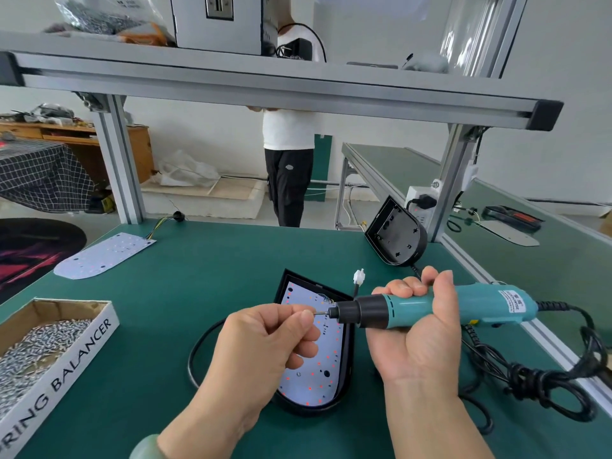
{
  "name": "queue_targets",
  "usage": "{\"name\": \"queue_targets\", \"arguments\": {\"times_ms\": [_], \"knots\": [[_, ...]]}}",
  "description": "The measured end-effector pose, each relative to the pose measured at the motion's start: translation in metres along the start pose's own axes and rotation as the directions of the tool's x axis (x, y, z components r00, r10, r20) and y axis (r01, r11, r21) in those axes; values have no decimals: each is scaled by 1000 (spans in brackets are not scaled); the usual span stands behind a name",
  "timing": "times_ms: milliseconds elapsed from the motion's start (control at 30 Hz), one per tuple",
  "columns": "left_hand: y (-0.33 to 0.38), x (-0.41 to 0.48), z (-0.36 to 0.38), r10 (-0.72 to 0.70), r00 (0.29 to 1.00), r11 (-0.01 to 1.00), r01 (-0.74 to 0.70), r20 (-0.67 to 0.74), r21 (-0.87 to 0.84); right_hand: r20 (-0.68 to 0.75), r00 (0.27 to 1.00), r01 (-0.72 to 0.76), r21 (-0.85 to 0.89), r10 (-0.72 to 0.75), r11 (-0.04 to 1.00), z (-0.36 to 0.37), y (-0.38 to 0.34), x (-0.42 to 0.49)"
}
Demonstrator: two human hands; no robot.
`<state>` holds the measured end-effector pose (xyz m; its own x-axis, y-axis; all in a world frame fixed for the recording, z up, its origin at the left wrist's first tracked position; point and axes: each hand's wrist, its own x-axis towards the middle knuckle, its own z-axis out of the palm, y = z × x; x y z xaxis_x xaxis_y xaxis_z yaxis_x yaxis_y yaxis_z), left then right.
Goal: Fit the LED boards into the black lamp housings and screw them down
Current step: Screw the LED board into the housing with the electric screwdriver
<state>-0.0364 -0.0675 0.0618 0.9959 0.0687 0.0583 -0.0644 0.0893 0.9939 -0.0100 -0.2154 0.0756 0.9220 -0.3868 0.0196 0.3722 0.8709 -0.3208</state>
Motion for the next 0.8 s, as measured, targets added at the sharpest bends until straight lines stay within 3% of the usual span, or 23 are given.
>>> {"name": "queue_targets", "arguments": {"times_ms": [533, 800], "knots": [[-3, -2, 8, -19, 999, 989, 13, -39, -148, -21, 1000, -8, 33, 9, 999, -1, 4, -1], [-2, 3, -3, 44, 999, 997, -45, 16, 68, 3, 1000, -20, 4, 20, 1000, 0, 5, -2]]}}
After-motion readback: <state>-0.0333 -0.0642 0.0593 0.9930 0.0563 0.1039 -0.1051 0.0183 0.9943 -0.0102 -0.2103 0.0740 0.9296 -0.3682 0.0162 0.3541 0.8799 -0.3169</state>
